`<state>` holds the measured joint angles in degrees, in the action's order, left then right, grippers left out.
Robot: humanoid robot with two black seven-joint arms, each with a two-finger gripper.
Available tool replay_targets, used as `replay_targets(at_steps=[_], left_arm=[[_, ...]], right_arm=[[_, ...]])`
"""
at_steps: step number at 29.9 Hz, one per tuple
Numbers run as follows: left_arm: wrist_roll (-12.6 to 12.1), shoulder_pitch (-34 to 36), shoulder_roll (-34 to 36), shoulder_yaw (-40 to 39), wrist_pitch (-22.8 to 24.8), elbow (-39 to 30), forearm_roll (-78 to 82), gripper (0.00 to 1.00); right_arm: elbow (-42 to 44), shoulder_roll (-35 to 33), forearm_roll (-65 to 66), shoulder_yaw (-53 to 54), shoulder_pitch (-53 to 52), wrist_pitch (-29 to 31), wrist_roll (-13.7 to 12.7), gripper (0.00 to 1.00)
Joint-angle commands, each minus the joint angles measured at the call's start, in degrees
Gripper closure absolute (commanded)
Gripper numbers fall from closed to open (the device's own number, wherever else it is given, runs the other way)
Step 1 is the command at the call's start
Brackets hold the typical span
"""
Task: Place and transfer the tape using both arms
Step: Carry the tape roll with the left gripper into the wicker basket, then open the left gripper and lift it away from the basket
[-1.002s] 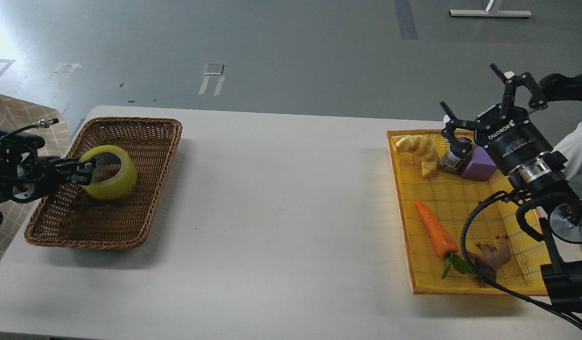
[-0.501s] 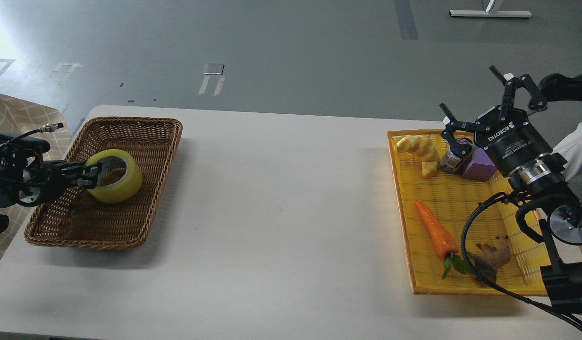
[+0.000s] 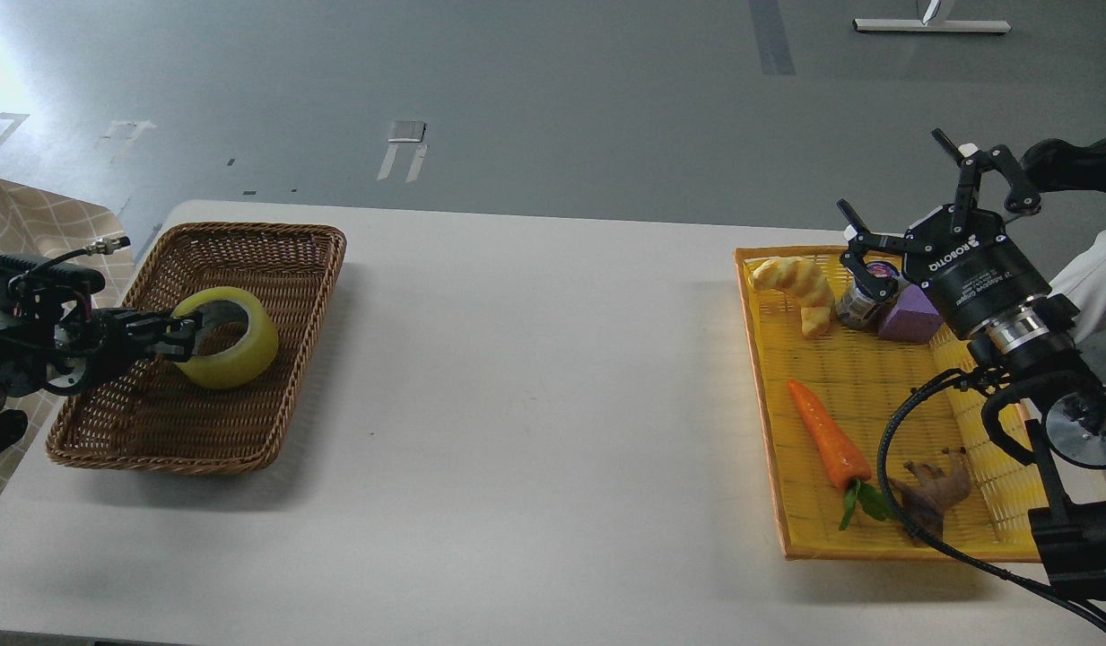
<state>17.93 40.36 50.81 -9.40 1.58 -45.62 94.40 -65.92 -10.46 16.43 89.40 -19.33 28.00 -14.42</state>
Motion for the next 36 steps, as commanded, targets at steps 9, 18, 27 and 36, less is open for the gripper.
replay_targets(at_steps=[9,18,27,36], left_arm=[[-0.1,-0.4,-0.1,-0.1,0.0,0.0,0.0,0.47],[0.1,0.2,-0.1,-0.2,0.0,-0.9,-1.9,0.27],[1.0,5.6,1.0,-0.4,1.0,-5.3,-10.5,0.2],[1.1,18.5,2.4,-1.4,9.7,-12.0,-32.6,0.11]], right_arm=[[-0.1,0.0,0.0,0.1,0.3,0.0,0.0,0.0],[-0.1,0.0,0.0,0.2,0.4,0.0,0.0,0.0],[-0.1,0.0,-0.1,0.2,0.4,0.0,0.0,0.0],[-0.2,-0.1,0.0,0.3,0.0,0.0,0.0,0.0]])
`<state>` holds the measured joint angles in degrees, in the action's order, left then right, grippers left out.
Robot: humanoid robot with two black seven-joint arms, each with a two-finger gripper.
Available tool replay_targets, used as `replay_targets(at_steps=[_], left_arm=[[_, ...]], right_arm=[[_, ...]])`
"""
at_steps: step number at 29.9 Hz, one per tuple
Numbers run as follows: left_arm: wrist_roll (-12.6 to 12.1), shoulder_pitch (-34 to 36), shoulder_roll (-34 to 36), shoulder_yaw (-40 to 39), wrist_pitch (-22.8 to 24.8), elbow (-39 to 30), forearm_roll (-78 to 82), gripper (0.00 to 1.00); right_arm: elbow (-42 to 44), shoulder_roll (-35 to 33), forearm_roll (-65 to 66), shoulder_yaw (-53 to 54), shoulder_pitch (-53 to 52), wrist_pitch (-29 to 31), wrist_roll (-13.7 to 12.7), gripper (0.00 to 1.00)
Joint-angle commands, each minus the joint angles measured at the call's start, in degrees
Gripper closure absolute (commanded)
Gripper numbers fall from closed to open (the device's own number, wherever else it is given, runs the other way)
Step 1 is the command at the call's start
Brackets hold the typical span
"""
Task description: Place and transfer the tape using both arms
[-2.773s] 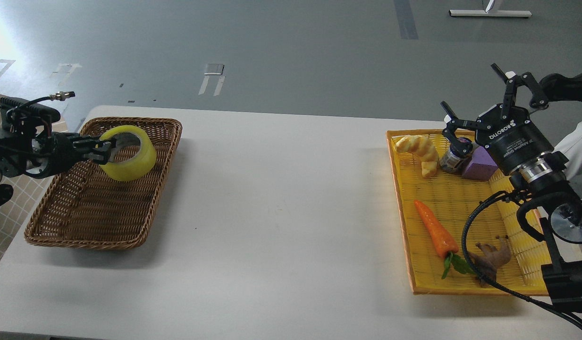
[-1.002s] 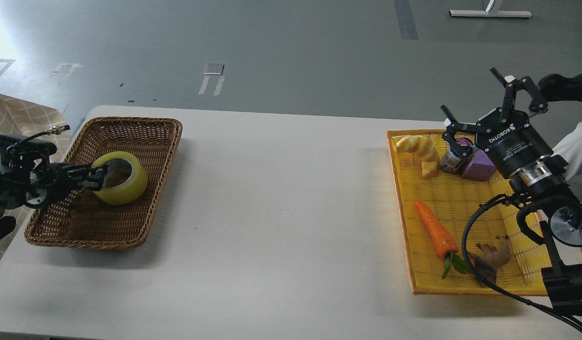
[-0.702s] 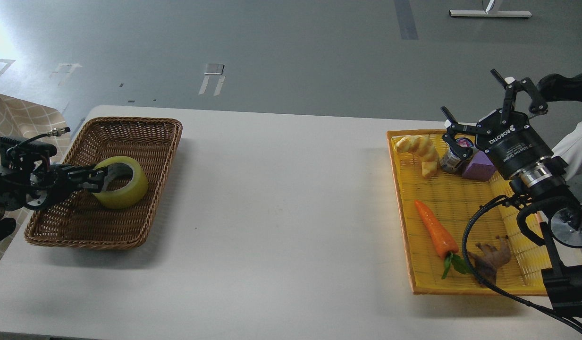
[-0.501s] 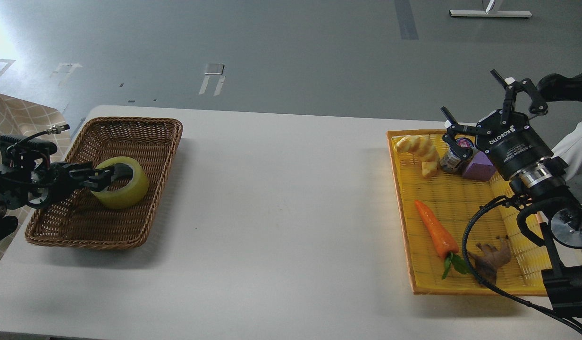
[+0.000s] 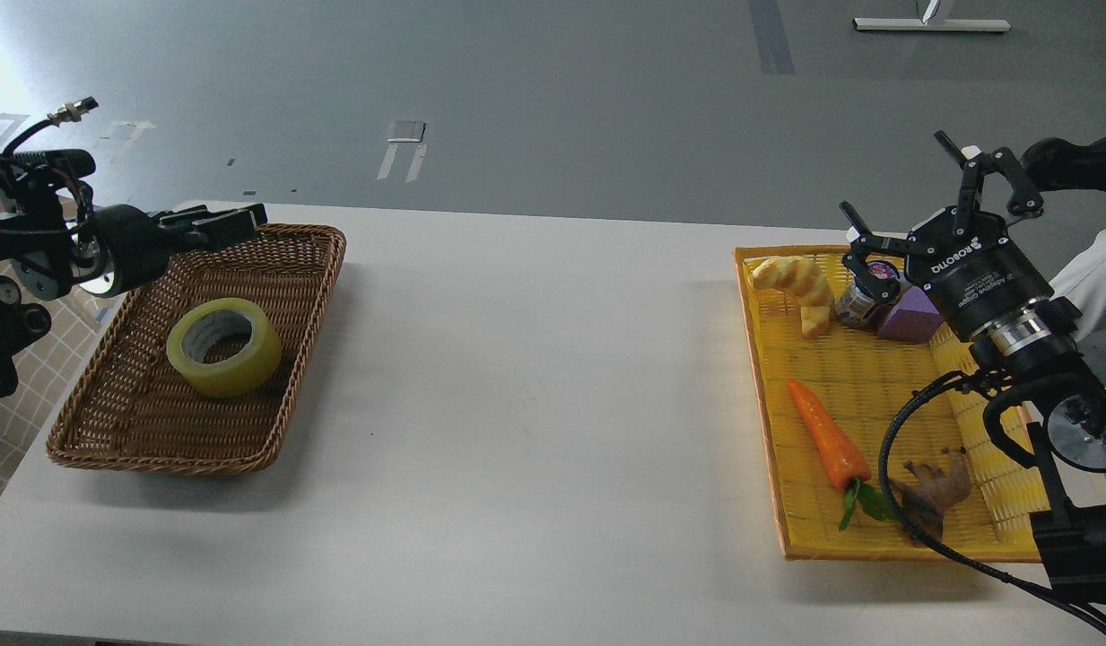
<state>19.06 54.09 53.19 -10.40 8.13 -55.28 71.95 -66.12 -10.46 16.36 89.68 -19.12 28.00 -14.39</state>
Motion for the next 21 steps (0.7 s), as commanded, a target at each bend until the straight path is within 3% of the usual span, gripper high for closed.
replay_targets(at_steps=[1,8,16,21], left_arm=[[0.0,5.7,-0.1,-0.5,3.7,-2.9,-12.6,0.11],[1.3,11.0,-4.7,-5.2,9.4,-5.5,-29.4,0.04],[1.4,9.3,-14.1,-19.2,18.2,-4.4,-44.0,0.02],[1.4,6.0,-18.7,-23.2,19.0,-4.4,-48.5,0.02]], right_arm=[[0.0,-0.1,0.0,0.1,-0.3,0.0,0.0,0.0],[-0.2,-0.2,0.0,0.2,-0.6,0.0,0.0,0.0],[-0.7,-1.3,0.1,0.6,-1.5,0.0,0.0,0.0],[-0.2,-2.6,0.1,0.5,-4.7,0.0,-0.1,0.0]])
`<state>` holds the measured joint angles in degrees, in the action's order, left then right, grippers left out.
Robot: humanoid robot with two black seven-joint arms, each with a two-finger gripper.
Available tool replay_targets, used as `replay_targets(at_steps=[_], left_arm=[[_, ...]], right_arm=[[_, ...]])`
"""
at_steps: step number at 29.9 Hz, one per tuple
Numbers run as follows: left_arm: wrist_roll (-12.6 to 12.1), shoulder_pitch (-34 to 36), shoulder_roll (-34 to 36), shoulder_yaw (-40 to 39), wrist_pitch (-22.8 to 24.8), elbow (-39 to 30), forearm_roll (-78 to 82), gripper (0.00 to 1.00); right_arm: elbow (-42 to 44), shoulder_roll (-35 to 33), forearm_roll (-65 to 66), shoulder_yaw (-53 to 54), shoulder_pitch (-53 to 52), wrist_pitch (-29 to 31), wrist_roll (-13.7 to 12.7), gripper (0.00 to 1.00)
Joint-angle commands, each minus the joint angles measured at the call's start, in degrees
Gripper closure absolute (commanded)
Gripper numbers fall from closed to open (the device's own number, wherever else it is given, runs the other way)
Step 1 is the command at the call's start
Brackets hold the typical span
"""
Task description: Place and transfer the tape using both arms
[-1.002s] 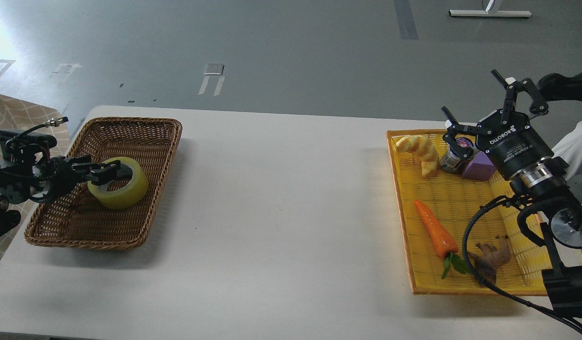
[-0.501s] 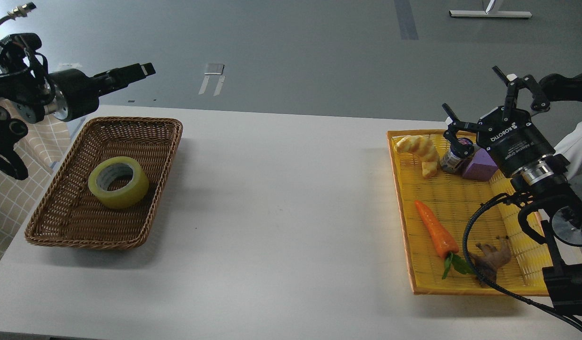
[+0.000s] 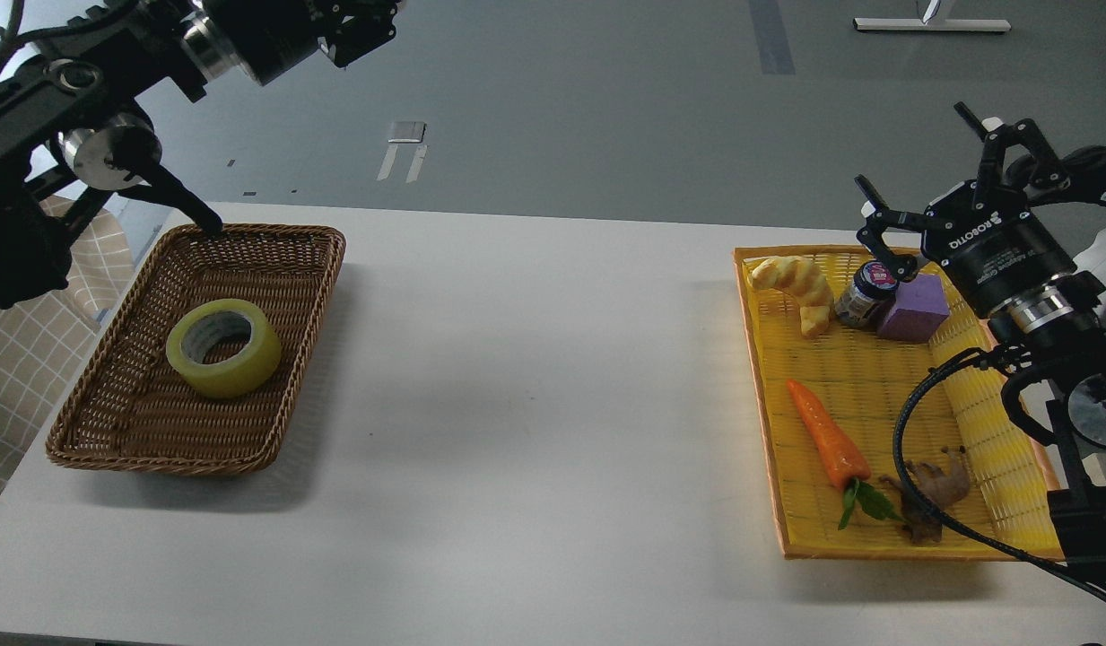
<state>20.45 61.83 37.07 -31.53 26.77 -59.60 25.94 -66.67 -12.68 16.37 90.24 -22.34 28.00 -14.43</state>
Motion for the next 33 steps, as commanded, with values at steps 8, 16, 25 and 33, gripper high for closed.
replay_targets(at_steps=[8,16,25,33], left_arm=[[-0.2,-9.9,-10.4,-12.1,0.9,-1.3,-8.0,0.02],[-1.1,-20.2,-19.1,-23.2,1.2,-1.4,-8.1,0.02],[-4.1,-23.8,-19.6,-25.9,1.2,1.3,-8.8,0.02],[-3.9,-22.9,-19.1,-26.0,1.2,4.3,-8.9,0.02]], right_arm=[[1.1,-0.9,0.2,-0.2,-4.5,0.0,-0.1,0.0],[4.2,-1.0,0.2,-0.2,-7.3,0.0,-0.3,0.0],[6.6,-1.0,0.7,-0.8,-10.0,0.0,-0.5,0.0],[8.3,-0.9,0.8,-2.3,-11.5,0.0,-0.5,0.0]])
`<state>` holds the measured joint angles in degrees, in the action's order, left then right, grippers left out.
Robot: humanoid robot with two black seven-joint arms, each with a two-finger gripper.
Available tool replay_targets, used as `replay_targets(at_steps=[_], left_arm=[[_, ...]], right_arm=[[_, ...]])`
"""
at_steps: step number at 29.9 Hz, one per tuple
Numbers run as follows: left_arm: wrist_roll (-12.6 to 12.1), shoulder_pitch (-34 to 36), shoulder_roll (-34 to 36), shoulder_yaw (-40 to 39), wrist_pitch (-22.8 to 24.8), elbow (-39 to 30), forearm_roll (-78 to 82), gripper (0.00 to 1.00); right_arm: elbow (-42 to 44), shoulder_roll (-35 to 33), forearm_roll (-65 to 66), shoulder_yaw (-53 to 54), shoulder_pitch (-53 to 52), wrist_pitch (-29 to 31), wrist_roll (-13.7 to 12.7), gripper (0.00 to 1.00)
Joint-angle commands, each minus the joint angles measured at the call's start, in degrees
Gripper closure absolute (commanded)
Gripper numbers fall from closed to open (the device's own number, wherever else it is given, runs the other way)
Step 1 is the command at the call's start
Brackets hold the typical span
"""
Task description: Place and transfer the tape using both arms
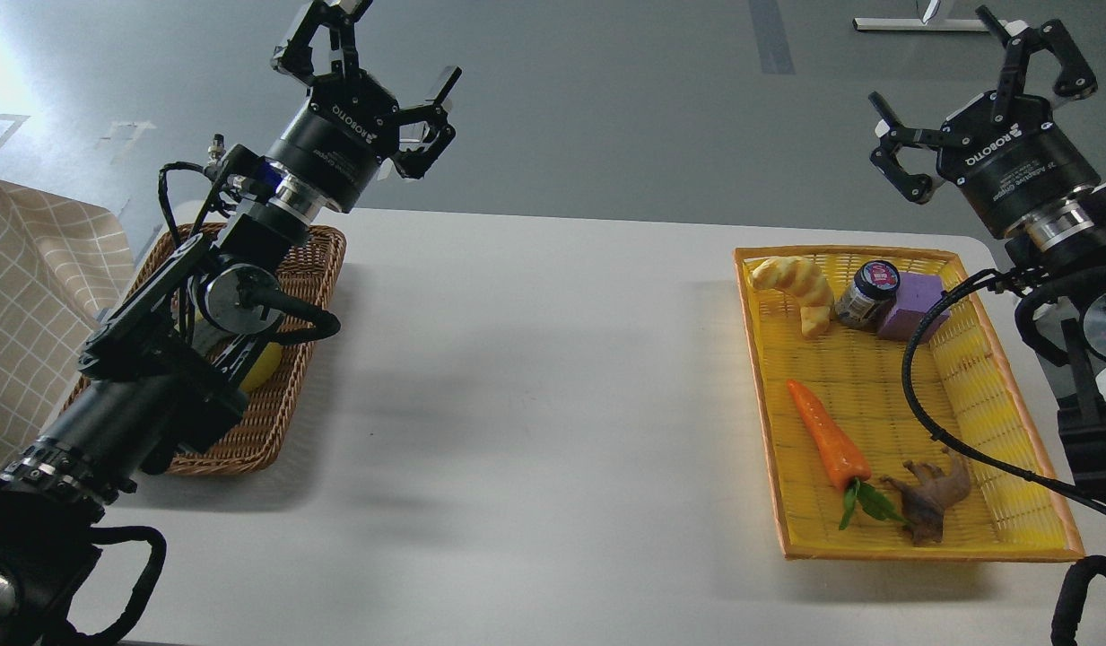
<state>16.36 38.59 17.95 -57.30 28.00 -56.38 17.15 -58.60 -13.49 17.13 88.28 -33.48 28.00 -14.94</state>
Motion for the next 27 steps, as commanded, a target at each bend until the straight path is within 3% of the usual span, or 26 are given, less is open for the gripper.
replay_targets(at_steps=[1,27], left_arm=[[0.2,0.3,-0.1,-0.3,0.0,1.2,-0.1,0.02],[0.0,-1.7,-3.8,-1.0,0.0,1.1,-2.5,0.02]], right_arm=[[0.2,0.0,0.0,-0.3,-0.4,0.0,0.0,0.0],[1.2,4.6,2.6,-1.3,-0.1,0.0,0.5,0.0]])
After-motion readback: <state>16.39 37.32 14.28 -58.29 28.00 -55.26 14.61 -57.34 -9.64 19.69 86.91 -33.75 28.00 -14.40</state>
